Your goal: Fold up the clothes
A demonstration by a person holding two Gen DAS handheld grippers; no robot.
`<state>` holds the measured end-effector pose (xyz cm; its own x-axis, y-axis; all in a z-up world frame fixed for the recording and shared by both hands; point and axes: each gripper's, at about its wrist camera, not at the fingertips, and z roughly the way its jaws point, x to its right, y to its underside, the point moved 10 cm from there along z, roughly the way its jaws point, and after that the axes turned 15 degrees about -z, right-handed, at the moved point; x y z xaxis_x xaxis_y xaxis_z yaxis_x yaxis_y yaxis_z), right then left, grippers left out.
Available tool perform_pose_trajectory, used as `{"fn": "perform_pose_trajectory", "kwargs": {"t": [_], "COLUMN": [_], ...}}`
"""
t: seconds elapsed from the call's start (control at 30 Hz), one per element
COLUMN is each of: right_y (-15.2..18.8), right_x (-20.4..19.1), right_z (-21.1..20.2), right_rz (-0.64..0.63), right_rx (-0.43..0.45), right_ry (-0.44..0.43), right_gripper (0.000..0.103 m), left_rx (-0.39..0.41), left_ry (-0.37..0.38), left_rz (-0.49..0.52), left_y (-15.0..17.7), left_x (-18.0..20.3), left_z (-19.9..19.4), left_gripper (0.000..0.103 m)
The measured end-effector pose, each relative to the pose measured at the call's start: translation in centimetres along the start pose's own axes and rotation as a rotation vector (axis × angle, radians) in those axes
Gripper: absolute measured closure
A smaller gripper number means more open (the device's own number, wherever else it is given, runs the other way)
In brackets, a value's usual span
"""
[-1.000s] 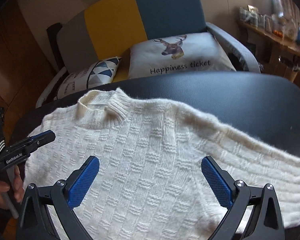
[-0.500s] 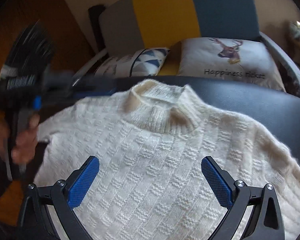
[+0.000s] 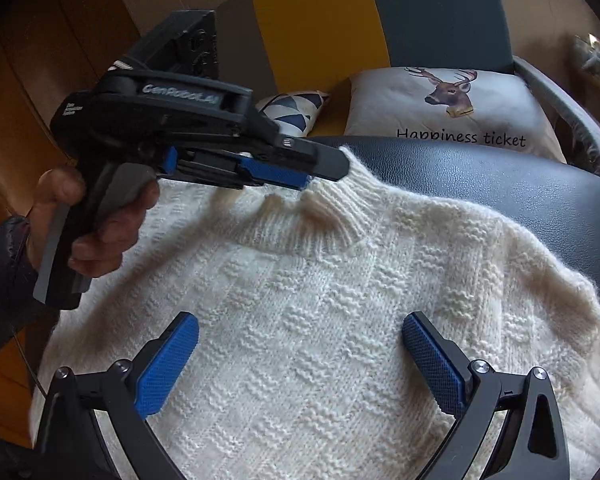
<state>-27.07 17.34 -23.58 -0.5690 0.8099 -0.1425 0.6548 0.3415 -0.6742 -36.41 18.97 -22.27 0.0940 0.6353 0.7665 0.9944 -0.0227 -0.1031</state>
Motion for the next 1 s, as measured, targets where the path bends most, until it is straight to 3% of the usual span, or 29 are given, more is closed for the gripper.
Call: {"fn": "perform_pose_trajectory", "kwargs": {"t": [0.07,0.13,0.23,0.43,0.53,0.6,0.67,0.73,0.8,0.9,0.97,1.0], "right_y": [0.0,0.0,0.0,0.0,-0.1,-0.1,-0.1,-1.6,-3.3,-8.5,-11.8,-12.9], "right_x": [0.1,0.2,0.3,0.1,0.2,0.3,0.3,-0.3,-1.0,-2.0,-2.4,-2.1], "right_z": [0.0,-0.1,-0.1,0.2,0.3,0.2,-0.1,-0.9,-1.8,-2.1,-0.9,0.2], "right_rz": [0.007,0.027,0.04,0.028,0.027,0.034,0.048,0.079,0.112,0.171,0.238,0.264], "right_rx": [0.013,0.031,0.043,0.034,0.033,0.033,0.033,0.057,0.085,0.176,0.2,0.188], "right_ry": [-0.007,-0.021,-0.032,-0.014,-0.013,-0.019,-0.031,-0.104,-0.186,-0.348,-0.483,-0.489], "right_gripper": [0.0,0.0,0.0,0.0,0.0,0.0,0.0,0.0,0.0,0.0,0.0,0.0], "left_rx": [0.02,0.077,0.118,0.15,0.177,0.225,0.29,0.351,0.391,0.413,0.405,0.401], "left_ry": [0.055,0.051,0.018,-0.189,-0.152,-0.099,-0.097,-0.112,-0.194,-0.317,-0.357,-0.371], "left_rz": [0.056,0.103,0.071,0.055,0.031,0.017,0.017,0.028,0.077,0.098,0.097,0.096], "left_y": [0.0,-0.4,-1.8,-3.5,-3.1,-2.2,-0.5,1.6,4.4,7.3,8.3,8.7], "left_x": [2.1,3.1,1.9,-1.6,-1.2,-0.9,-1.5,-2.3,-3.9,-6.4,-7.6,-8.2], "left_z": [0.2,-0.1,-0.1,0.7,-1.2,-4.0,-7.0,-9.8,-11.2,-11.5,-11.2,-11.1], "left_gripper": [0.092,0.098,0.1,0.1,0.089,0.086,0.084,0.083,0.083,0.083,0.083,0.083]}}
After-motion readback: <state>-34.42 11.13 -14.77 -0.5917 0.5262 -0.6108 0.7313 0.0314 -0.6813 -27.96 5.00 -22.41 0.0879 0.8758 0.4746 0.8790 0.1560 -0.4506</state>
